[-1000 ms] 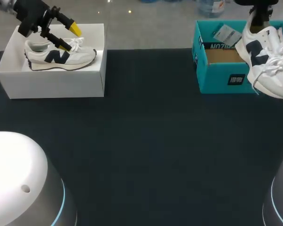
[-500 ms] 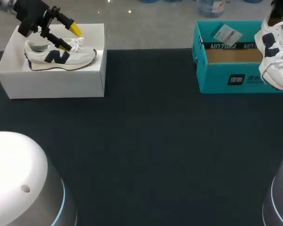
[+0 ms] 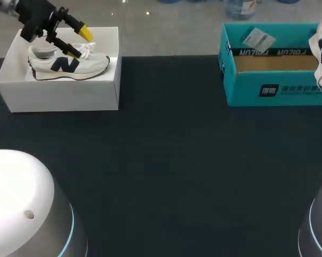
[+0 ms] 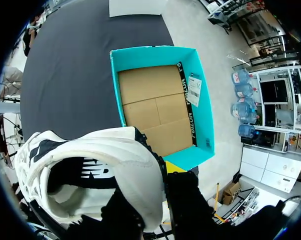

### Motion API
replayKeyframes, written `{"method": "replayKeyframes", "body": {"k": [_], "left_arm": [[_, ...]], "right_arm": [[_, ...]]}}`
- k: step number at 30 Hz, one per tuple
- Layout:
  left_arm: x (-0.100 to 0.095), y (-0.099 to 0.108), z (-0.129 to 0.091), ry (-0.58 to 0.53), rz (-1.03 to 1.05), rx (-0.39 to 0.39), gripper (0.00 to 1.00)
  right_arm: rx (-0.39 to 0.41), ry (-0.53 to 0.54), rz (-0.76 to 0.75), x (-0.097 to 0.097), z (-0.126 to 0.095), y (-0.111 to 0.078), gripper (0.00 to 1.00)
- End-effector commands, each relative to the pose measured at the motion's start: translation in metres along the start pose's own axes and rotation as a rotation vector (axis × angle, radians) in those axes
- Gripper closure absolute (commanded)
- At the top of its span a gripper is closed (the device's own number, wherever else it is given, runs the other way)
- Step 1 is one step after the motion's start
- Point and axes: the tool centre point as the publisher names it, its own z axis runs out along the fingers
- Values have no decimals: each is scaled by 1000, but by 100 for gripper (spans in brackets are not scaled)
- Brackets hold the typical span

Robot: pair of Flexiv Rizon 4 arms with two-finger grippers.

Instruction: Take the shoe out of the shoebox, open the shoe tongue, remove and reinsert the insole, then place the shoe into the shoebox

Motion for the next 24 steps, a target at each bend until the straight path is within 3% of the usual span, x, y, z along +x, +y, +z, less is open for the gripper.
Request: {"method": "replayKeyframes", "body": {"k": [1,17,24], "left_arm": [[0,0,-1,2,1,2,0],[0,0,-1,2,1,2,0],[0,0,-1,2,1,2,0]], "right_arm": [[-11,38,34,-11,8,-10,100],[39,77,62,-26,42,-44,100],[119,70,448,-21,35,-49,100]]}}
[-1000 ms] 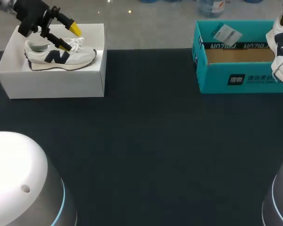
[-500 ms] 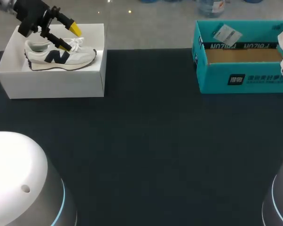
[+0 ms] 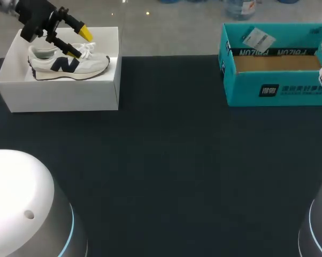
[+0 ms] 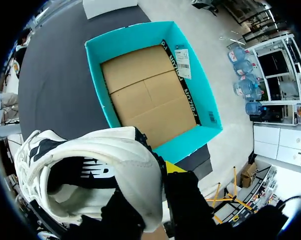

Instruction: Take the shoe out of the shoebox, open the shoe tongue, remove and reinsert the insole, then place the shoe into the shoebox

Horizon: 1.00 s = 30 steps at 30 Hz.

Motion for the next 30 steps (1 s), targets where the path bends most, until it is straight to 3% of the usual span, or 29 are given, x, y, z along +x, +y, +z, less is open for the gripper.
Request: {"method": "replayKeyframes", "body": {"k": [1,5,12,30], "left_arm": [[0,0,-1,2,1,2,0],[0,0,-1,2,1,2,0],[0,0,-1,2,1,2,0],[0,0,-1,2,1,2,0]], "right_arm": [[90,-4,312,5,-6,4,100],[127,7,620,14,-2,4,100],[169,21,893,15,4,5,100],[169,21,893,15,4,5,100]]}}
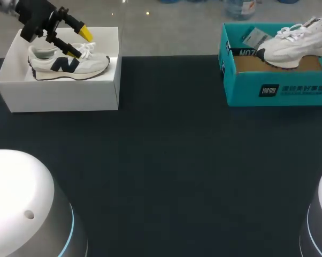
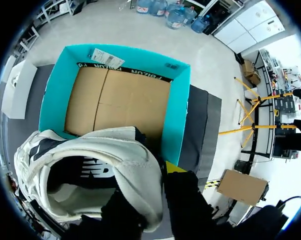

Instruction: Take the shoe out of the shoebox, open the shoe tongue, remove and reinsert the insole, then place the shoe into the shoebox

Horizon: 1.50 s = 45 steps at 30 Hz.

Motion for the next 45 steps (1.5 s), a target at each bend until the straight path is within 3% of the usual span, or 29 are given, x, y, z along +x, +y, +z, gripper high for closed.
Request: {"method": "replayKeyframes", "body": {"k": [1,4,8,16,23,33,45], "left_arm": [[0,0,-1,2,1,2,0],[0,0,-1,2,1,2,0],[0,0,-1,2,1,2,0],[0,0,-1,2,1,2,0],[0,0,-1,2,1,2,0],[0,0,-1,2,1,2,0],[0,0,-1,2,1,2,0]], "right_arm": [[12,1,-3,-1,-2,4,100],[23,0,189,-7,1,6,100],[17,7,333,-17,1,5,100],[58,-39,400,-17,2,4,100],[44,-52,394,-11,11,4,100],[28,-119,430,-8,53,5,100],[22,-125,496,0,103,12,100]]}}
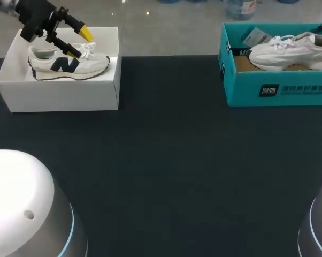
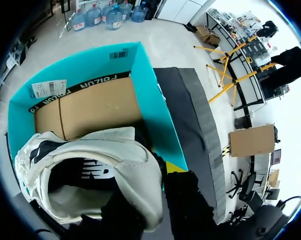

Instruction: Take the shoe out of the shoebox, open the shoe tongue, remove and reinsert the insole, then place the shoe into the shoebox

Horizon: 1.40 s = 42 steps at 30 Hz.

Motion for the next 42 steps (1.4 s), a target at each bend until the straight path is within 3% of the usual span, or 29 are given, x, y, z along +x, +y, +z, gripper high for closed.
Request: {"method": "replayKeyframes", "body": {"k": [1,17,34,35,37,38,39,42], "left_arm": [[0,0,-1,2,1,2,0],[0,0,-1,2,1,2,0],[0,0,-1,2,1,2,0],[0,0,-1,2,1,2,0],[0,0,-1,2,1,2,0],[0,0,-1,2,1,2,0],[0,0,-1,2,1,2,0],[0,0,-1,2,1,2,0]], "right_arm": [[0,-3,-2,9,19,4,100],[72,-49,-33,34,82,-8,100],[86,-46,-17,40,108,-18,100],[83,-40,-15,40,109,-18,95],[81,-34,-1,40,109,-18,60],[77,-30,4,39,108,-19,34],[72,-32,10,38,106,-19,18],[55,-22,24,35,96,-19,0]]}}
